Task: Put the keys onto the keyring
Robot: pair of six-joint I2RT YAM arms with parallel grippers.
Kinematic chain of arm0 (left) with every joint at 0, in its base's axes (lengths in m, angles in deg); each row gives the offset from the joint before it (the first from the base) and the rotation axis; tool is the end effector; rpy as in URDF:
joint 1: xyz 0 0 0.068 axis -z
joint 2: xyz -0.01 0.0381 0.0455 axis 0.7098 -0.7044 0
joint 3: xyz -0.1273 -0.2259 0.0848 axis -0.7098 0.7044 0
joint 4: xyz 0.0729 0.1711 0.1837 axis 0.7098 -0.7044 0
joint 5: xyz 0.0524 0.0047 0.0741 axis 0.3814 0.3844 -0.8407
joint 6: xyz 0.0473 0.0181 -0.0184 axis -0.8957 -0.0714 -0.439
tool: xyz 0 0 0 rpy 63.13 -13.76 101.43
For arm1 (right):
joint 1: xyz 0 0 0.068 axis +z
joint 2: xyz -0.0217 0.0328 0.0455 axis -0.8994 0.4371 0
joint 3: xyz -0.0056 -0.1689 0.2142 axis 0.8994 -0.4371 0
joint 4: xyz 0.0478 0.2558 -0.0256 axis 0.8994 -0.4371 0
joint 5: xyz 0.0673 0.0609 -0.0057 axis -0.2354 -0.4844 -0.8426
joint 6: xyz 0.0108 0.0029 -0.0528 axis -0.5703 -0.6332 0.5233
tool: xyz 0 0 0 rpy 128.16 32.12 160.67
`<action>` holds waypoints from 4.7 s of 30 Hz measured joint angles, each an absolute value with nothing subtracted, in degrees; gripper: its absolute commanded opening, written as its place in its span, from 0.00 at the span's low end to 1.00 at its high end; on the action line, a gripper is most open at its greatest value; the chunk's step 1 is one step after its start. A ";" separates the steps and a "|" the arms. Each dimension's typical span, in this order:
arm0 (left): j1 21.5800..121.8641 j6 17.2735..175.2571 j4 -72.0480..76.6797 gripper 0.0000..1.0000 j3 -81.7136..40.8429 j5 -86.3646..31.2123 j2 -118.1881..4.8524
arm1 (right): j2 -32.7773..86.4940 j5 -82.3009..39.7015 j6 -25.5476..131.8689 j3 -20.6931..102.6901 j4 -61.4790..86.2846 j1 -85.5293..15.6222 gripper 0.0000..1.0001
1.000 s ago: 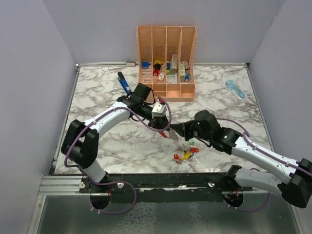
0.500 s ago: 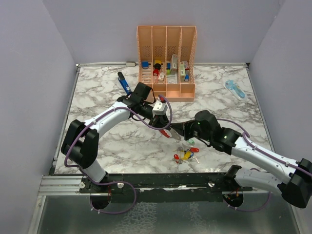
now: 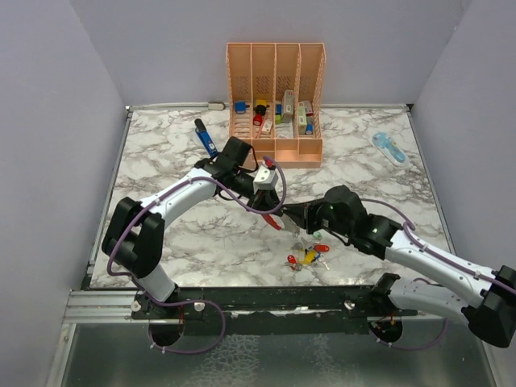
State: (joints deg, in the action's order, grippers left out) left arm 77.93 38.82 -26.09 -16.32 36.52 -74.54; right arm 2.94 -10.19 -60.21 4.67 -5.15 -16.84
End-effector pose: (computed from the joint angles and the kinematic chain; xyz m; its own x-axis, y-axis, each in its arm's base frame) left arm 0.2636 -0.2095 0.2606 0.0170 0.2477 -0.9687 0.9342 -0.3492 -0.0729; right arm 0.1490 0.1579 0.2529 -0.4041 0.8338 0.3760 0.6967 0.0142 0.7172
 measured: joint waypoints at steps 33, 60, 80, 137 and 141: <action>77.98 25.05 -46.38 0.00 -22.53 34.36 -75.50 | -11.70 -2.59 30.50 2.47 6.34 -16.84 0.45; 74.17 48.92 -27.34 0.00 -17.83 32.02 -75.50 | -4.97 -6.13 25.43 5.42 -15.08 -16.84 0.29; 69.17 52.87 -24.13 0.00 -16.84 32.08 -73.27 | 21.35 -9.25 15.77 7.58 -25.70 -14.69 0.25; 67.44 53.55 -23.86 0.00 -16.80 32.32 -73.27 | 27.42 -5.87 21.32 10.77 -20.89 -14.17 0.01; 67.37 53.05 -24.61 0.00 -16.93 33.68 -73.27 | 18.64 -5.36 23.00 10.86 -20.93 -14.15 0.01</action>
State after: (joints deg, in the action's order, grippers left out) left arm 67.37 53.05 -24.61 -16.93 33.68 -73.27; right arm 18.64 -5.36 23.00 10.86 -20.93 -14.15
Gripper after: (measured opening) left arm 0.155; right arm 0.017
